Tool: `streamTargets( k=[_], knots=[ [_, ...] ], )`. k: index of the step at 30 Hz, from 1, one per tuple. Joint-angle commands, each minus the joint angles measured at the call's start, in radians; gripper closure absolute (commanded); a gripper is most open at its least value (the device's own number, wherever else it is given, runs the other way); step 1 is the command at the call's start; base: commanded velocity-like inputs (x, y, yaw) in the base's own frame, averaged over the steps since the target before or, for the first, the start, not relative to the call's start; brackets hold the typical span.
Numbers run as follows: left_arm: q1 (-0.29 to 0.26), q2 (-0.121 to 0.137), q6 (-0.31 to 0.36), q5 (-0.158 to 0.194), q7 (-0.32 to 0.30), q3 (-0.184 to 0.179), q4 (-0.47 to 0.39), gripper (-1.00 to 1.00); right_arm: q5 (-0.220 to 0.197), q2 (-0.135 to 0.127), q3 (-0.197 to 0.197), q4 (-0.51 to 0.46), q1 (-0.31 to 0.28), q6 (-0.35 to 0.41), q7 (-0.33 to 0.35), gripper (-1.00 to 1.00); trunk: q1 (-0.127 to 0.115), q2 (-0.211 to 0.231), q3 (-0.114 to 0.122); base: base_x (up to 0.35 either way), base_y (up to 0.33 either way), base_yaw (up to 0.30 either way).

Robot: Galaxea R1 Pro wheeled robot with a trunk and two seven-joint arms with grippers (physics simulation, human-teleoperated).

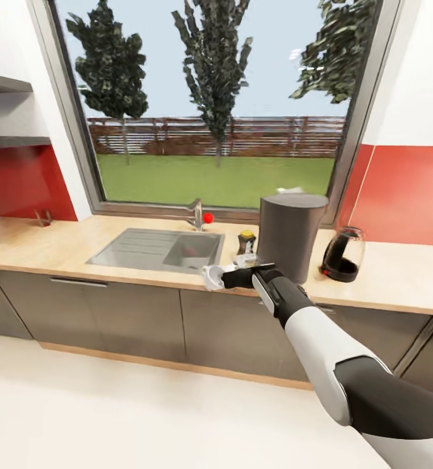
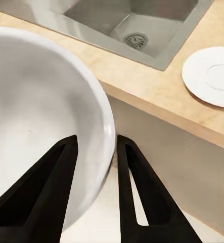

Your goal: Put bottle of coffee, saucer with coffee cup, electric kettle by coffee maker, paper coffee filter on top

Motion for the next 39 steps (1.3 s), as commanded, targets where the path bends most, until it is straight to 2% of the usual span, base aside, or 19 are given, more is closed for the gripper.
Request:
streamTargets(
  k=[1,21,29,39],
  knots=[
    [0.000,-0.001,-0.002,0.001,-0.001,0.005,-0.002,-1.00,-0.002,0.000,0.001,-0.001,-0.001,0.005,0.004,1.00,0.001,-0.002,-0.001,0.317,0.175,0.224],
    [0.000,-0.001,-0.002,0.001,-0.002,0.006,-0.002,-1.00,-0.002,0.000,0.001,-0.001,-0.001,0.005,0.004,1.00,0.001,-0.002,0.019,0.292,0.215,0.222],
    [0.000,-0.001,-0.002,0.001,-0.002,0.006,-0.002,-1.00,0.000,0.000,-0.002,-0.028,-0.001,0.005,0.004,1.00,0.001,-0.002,0.028,0.295,0.195,0.209],
    [0.000,-0.001,-0.002,0.001,-0.002,0.006,-0.002,-1.00,0.000,0.000,-0.002,-0.036,-0.001,0.005,0.004,1.00,0.001,-0.002,0.032,0.304,0.172,0.056]
  ],
)
